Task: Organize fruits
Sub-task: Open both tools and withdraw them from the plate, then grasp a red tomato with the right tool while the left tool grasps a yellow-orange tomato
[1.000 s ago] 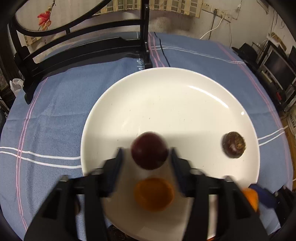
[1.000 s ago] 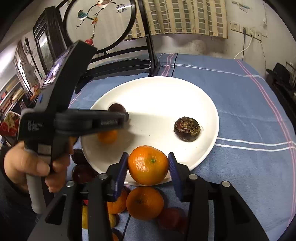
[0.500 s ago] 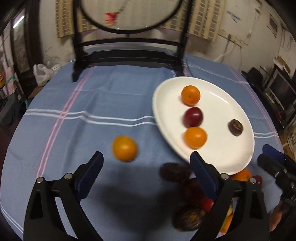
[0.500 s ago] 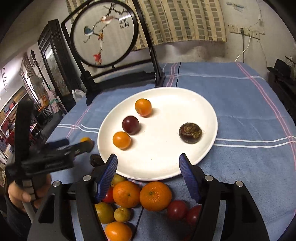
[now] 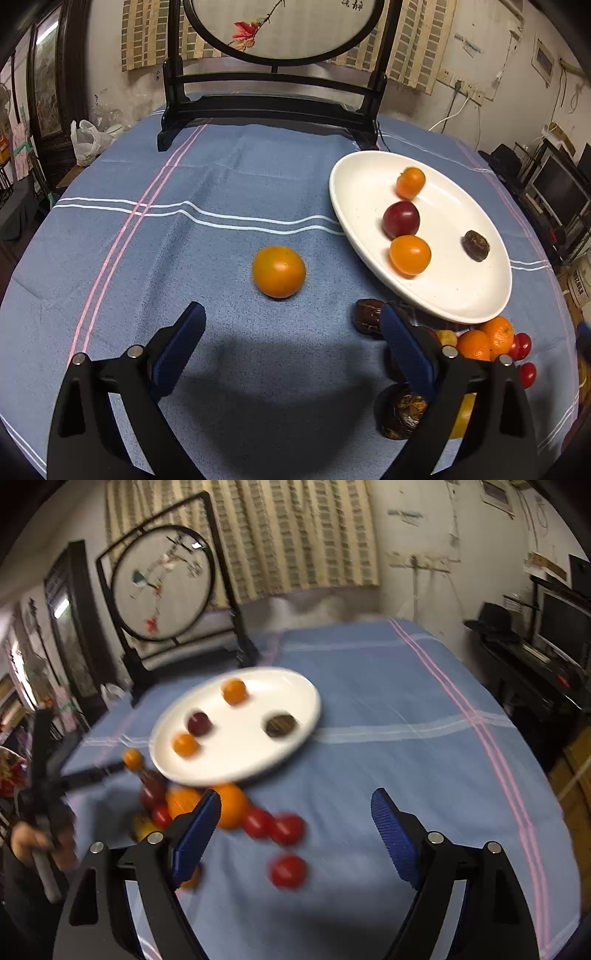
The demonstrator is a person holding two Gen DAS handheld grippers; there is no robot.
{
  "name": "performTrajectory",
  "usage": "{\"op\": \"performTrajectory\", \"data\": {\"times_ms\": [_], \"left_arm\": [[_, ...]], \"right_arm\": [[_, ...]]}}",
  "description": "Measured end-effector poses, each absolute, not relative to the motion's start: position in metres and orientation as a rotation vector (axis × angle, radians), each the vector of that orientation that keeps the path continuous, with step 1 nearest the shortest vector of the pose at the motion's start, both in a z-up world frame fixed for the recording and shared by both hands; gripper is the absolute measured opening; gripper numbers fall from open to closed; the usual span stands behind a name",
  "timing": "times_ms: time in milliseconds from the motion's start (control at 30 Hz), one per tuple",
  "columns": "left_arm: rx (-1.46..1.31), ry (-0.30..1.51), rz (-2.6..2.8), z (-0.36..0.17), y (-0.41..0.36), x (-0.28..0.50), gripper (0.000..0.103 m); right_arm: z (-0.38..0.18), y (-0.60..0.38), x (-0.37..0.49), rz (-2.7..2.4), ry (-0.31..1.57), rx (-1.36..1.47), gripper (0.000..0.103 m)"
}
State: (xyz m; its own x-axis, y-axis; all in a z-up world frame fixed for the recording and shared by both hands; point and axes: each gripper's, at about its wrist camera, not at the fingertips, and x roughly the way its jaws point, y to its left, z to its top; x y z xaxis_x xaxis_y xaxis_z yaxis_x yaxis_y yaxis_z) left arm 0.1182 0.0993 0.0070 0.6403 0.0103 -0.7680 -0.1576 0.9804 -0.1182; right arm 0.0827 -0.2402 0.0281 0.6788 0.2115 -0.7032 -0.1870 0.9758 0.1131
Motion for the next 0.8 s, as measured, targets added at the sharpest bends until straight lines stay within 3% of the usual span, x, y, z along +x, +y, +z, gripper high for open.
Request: {"op": "performTrajectory", "data": {"times_ms": [467, 533, 567, 600, 700, 767, 800], "left_arm": [[-0.236, 0.924, 0.113, -0.006, 0.111, 0.127, 0.095], [-0.246, 0.928, 0.106, -0.007, 0.111, 0.127, 0.095], [-0.244, 0.927, 0.108, -0.008, 0.111, 0.127, 0.095], [-0.239, 0.926, 0.112, -0.008, 0.11, 0.127, 0.095], [-0.237, 0.929, 0.116, -0.009, 0.109, 0.128, 0.095], [-0.239, 0.935, 0.117, -0.01, 0.11, 0.128, 0.095], [-0.242, 0.938, 0.117, -0.01, 0.111, 0.129, 0.095]], "right_arm": [[-0.021, -0.204, 0.083, 0.231, 0.929, -0.15, 0.084], [-0.023, -0.202, 0.085, 0.236, 0.946, -0.148, 0.074], [-0.025, -0.202, 0.087, 0.24, 0.959, -0.14, 0.059], [-0.027, -0.202, 0.089, 0.241, 0.972, -0.129, 0.051], [-0.031, -0.201, 0.096, 0.22, 0.995, -0.117, 0.046], [-0.031, -0.196, 0.095, 0.219, 0.992, -0.132, 0.029], [-0.029, -0.194, 0.095, 0.227, 0.992, -0.133, 0.029]]}}
